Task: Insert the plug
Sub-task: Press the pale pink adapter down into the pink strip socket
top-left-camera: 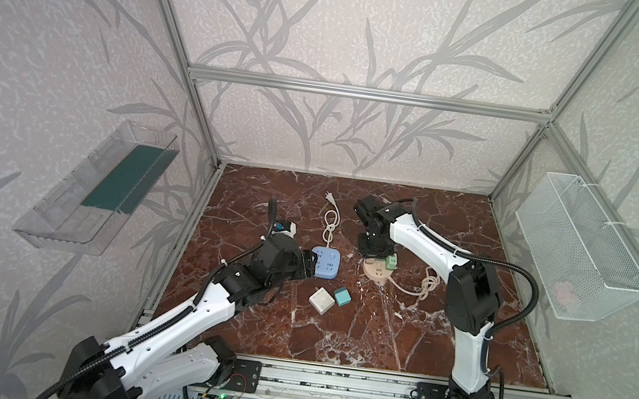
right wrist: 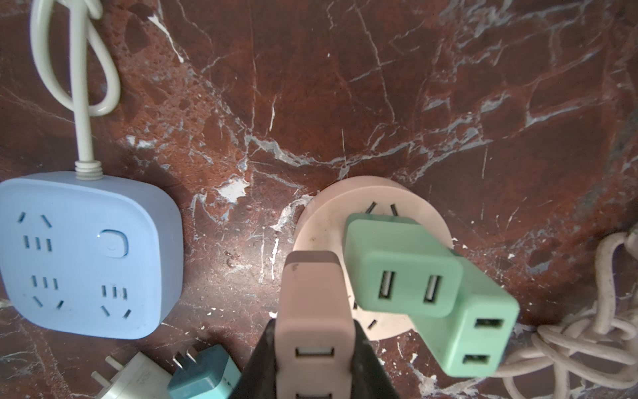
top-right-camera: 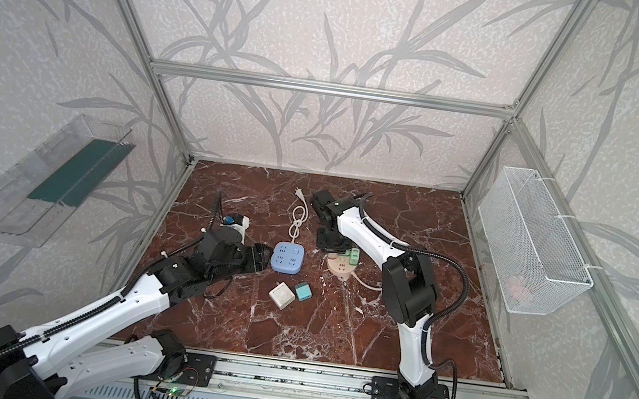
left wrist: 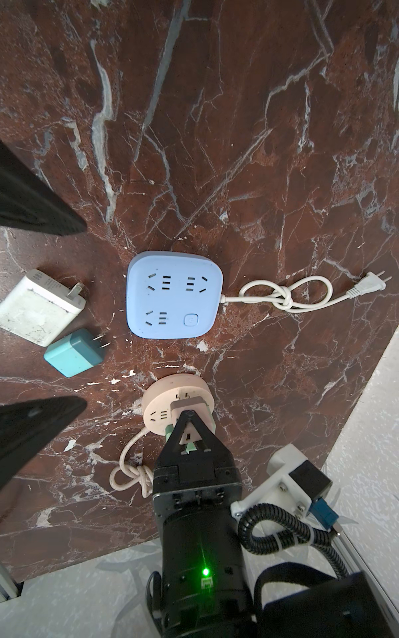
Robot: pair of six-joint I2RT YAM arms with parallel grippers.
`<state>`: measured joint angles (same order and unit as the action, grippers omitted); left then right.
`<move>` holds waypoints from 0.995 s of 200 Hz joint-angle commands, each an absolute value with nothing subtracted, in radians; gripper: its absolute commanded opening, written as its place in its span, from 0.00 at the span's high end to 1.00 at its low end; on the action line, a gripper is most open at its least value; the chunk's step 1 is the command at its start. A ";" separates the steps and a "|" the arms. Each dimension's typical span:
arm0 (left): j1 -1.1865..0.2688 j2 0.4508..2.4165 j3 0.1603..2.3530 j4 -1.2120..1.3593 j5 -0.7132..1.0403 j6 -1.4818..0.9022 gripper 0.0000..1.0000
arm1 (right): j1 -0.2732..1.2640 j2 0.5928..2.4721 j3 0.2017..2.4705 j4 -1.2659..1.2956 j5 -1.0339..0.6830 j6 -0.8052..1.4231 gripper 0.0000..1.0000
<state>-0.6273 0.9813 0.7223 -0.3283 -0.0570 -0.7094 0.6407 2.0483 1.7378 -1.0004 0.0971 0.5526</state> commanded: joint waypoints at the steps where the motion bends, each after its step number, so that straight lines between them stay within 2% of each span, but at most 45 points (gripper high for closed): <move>1: -0.626 0.979 0.706 -0.326 -0.058 -0.709 0.28 | 0.640 2.062 1.730 -1.027 0.118 0.564 1.00; 68: -0.625 0.988 0.699 -0.314 -0.055 -0.713 0.28 | 0.641 2.067 1.722 -1.037 0.137 0.576 1.00; 199: -0.623 0.983 0.680 -0.295 -0.054 -0.713 0.28 | 0.618 2.138 1.730 -1.032 0.071 0.580 1.00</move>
<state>-0.6270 0.9840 0.6956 -0.3080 -0.0513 -0.7101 0.6342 2.0872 1.7351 -0.9981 0.0956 0.5728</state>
